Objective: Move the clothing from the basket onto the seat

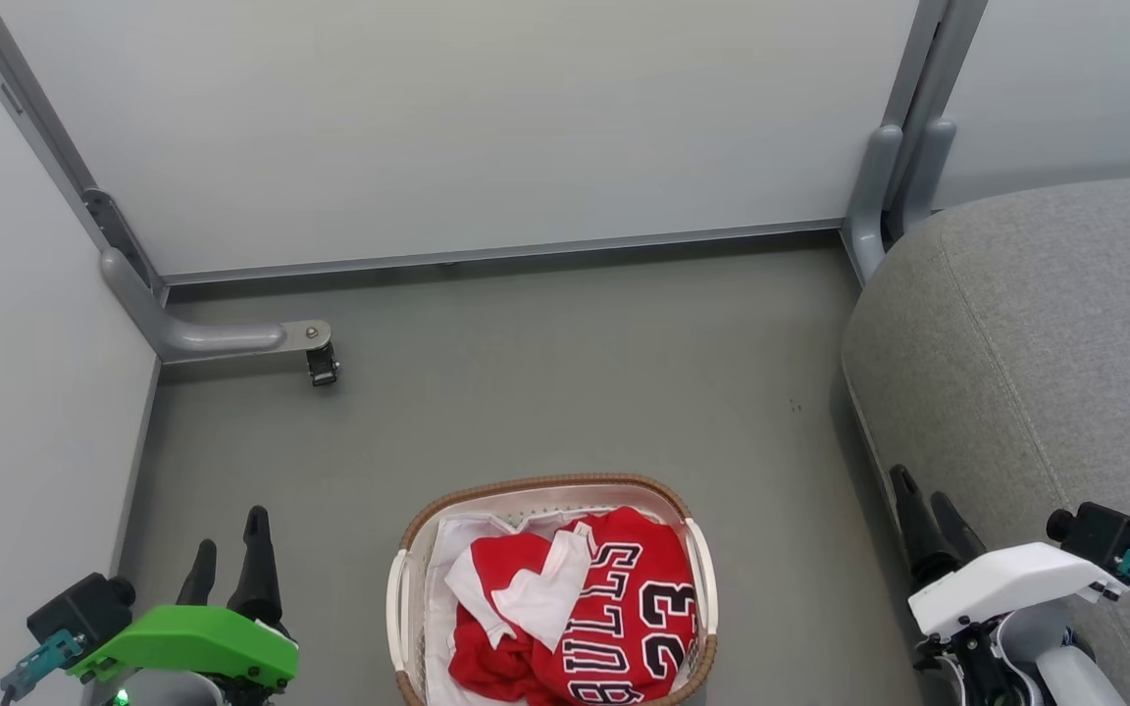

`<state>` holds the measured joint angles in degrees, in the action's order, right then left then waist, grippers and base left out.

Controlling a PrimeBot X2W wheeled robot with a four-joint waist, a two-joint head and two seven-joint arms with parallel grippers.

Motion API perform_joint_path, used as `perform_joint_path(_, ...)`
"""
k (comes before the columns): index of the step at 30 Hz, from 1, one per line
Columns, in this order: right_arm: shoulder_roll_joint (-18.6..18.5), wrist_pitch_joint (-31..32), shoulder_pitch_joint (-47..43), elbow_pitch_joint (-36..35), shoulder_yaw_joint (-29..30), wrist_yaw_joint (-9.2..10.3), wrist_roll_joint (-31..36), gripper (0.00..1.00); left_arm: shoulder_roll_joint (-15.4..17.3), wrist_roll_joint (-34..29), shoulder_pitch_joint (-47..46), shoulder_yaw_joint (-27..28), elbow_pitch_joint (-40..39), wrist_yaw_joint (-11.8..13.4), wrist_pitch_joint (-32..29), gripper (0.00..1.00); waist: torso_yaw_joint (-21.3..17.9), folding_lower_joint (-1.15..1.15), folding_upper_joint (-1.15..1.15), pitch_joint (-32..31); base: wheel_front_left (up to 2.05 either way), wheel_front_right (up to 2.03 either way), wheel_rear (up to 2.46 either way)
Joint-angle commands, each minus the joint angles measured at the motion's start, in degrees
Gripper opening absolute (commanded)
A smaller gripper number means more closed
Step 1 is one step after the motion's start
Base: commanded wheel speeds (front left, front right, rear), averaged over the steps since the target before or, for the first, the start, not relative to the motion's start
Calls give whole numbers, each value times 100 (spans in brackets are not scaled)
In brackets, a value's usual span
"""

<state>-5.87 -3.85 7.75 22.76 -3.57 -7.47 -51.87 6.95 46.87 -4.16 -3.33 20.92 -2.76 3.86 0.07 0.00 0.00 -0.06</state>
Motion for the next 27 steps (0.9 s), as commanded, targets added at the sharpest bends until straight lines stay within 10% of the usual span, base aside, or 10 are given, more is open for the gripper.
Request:
perform_joint_path(1,-59,-66,177,-3,-29,-2,205,100,92,-193,-94,-12,-14,59,63,100,1,0,0,-3,0,0,0)
perform_joint_path(27,-92,-503,272,246,-172,-2,2194,100,257,-1879,-32,-249,101,390,500,100,49,0,0,11,0,0,0)
